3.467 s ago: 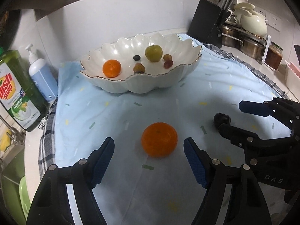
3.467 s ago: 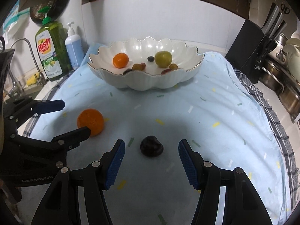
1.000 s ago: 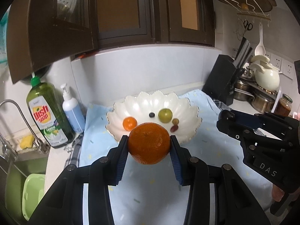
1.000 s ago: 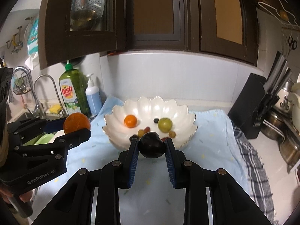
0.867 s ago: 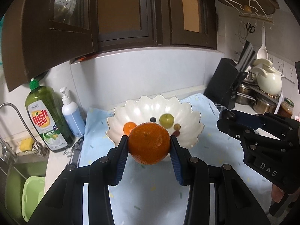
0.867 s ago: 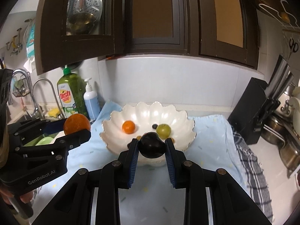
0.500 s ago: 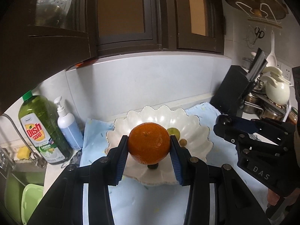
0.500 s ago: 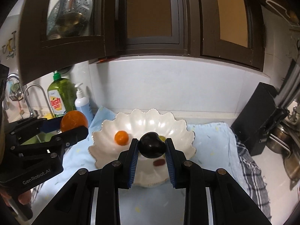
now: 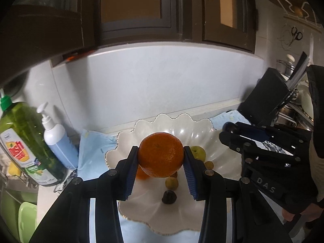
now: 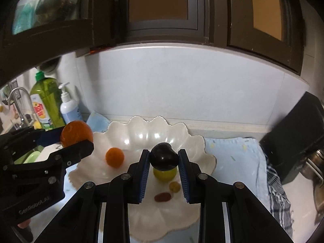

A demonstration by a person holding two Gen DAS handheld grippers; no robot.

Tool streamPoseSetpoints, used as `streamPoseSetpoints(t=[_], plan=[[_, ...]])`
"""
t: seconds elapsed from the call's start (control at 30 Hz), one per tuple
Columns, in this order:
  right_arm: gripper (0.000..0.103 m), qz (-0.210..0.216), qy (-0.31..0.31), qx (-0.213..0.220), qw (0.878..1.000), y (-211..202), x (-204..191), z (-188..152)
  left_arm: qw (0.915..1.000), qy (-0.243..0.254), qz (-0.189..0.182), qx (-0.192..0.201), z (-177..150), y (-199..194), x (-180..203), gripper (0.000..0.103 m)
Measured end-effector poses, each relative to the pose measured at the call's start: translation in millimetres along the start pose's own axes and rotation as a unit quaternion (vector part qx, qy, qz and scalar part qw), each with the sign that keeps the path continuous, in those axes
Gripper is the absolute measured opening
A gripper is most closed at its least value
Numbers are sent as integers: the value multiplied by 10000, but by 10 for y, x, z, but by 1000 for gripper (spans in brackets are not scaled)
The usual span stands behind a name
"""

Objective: Organize fruits
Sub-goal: 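Carry the mandarin and plum over the white bowl and open both tools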

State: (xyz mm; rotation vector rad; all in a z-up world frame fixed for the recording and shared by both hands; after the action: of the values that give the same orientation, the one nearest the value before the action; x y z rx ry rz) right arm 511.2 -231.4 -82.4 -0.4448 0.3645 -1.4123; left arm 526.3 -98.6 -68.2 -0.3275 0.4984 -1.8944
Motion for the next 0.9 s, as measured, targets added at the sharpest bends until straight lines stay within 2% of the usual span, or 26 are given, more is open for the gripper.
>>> streamPoseSetpoints(t=[0.4,0.7,0.8,0.87,0.9], plan=[[30,-79,83,-589,9982,700,184,28,9986,33,120,-519,-5,691,-64,42],[30,-47,147,-1109,9937,1027,281,-127,9954,179,210,-920,-134,988,-18,43],[30,-30,166,-1188,9928,1067,290,-168,9942,181,131,-1051,-176,1043,-1,43],[30,-25,190,-1207,9925,1073,298,-187,9934,139,123,-1130,-206,1067,-6,45],[31,-23,193,-1214,9924,1073,301,-191,9933,127,149,-1135,-210,1072,-18,51]])
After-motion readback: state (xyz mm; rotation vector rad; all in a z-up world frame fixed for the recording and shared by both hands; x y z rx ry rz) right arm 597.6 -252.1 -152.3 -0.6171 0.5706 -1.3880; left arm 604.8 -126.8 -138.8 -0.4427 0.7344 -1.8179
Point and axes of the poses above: each gripper's, at about its wrist camera, not at the fingertips, and y roughly the way its jaws point, x to its right, z to its top, the point moved 7 cm from there along y, roughly the way its jaws point, and after that the axes turned 7 degrees about x, right-handed, at the moved point
